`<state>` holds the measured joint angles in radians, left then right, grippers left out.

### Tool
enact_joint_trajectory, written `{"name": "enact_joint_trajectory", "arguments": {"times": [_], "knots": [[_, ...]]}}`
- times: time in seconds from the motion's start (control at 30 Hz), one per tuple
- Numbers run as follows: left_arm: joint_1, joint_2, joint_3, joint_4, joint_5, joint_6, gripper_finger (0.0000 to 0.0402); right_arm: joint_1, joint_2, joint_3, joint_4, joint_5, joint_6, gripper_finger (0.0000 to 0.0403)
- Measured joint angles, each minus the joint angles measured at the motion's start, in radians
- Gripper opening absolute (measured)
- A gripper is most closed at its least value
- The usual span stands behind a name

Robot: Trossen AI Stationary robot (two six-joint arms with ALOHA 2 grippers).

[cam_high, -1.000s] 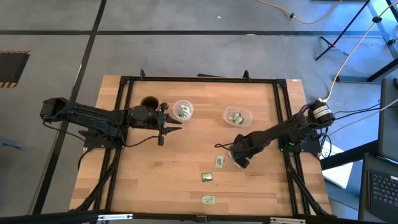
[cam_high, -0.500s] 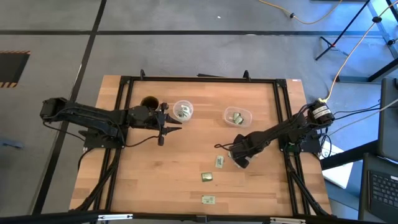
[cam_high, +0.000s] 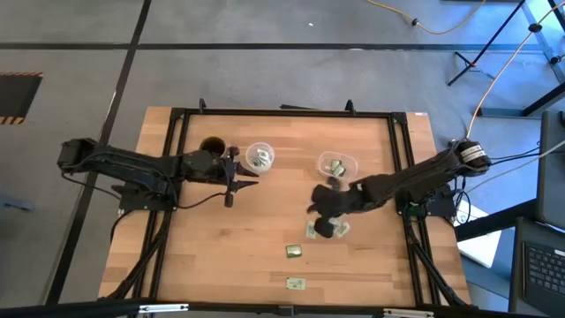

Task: Pick and place items into bin
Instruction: Put the white stevia packet into the left transparent bin

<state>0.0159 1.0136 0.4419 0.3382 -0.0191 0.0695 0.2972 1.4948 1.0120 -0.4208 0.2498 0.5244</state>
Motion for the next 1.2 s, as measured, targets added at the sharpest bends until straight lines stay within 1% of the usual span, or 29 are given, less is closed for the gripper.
{"name": "enact_joint_trajectory", "arguments": {"times": [0.07, 0.13, 0.23, 0.3, 0.37, 0.43, 0.5, 0.63, 0.73, 0.83, 1.03, 1.2], "knots": [[0.000, 0.014, 0.000, 0.014, 0.049, -0.001, 0.0088, -0.007, -0.007, 0.000, 0.223, -0.029, -0.186, 0.0001], [-0.001, 0.036, 0.000, 0.048, 0.122, 0.000, 0.0088, -0.020, -0.005, -0.003, 0.403, -0.124, -0.349, 0.0001], [-0.001, 0.077, 0.000, 0.134, 0.247, 0.004, 0.0088, -0.048, 0.000, -0.003, 0.584, -0.274, -0.513, 0.0001], [-0.001, 0.113, 0.000, 0.222, 0.333, -0.007, 0.0088, -0.065, 0.000, -0.004, 0.659, -0.343, -0.580, 0.0001], [-0.002, 0.153, 0.000, 0.310, 0.393, -0.035, 0.0088, -0.083, 0.001, -0.004, 0.720, -0.431, -0.614, 0.0000], [-0.002, 0.196, 0.000, 0.379, 0.405, -0.061, 0.0088, -0.094, 0.001, -0.004, 0.779, -0.519, -0.635, 0.0000], [-0.001, 0.240, 0.001, 0.430, 0.405, -0.072, 0.0090, -0.100, 0.001, -0.004, 0.827, -0.572, -0.653, 0.0000], [-0.002, 0.317, 0.022, 0.518, 0.415, -0.094, 0.0102, -0.100, 0.001, -0.004, 0.844, -0.586, -0.687, 0.0000], [-0.001, 0.364, 0.058, 0.555, 0.469, -0.120, 0.0115, -0.103, 0.002, -0.004, 0.844, -0.586, -0.689, 0.0000], [-0.001, 0.405, 0.103, 0.557, 0.519, -0.157, 0.0126, -0.108, 0.016, -0.005, 0.843, -0.586, -0.688, 0.0000], [-0.001, 0.491, 0.179, 0.553, 0.538, -0.188, 0.0134, -0.124, 0.058, -0.005, 0.845, -0.585, -0.687, 0.0000], [-0.002, 0.532, 0.201, 0.553, 0.632, -0.192, 0.0130, -0.124, 0.065, -0.005, 0.847, -0.586, -0.687, 0.0000]]}}
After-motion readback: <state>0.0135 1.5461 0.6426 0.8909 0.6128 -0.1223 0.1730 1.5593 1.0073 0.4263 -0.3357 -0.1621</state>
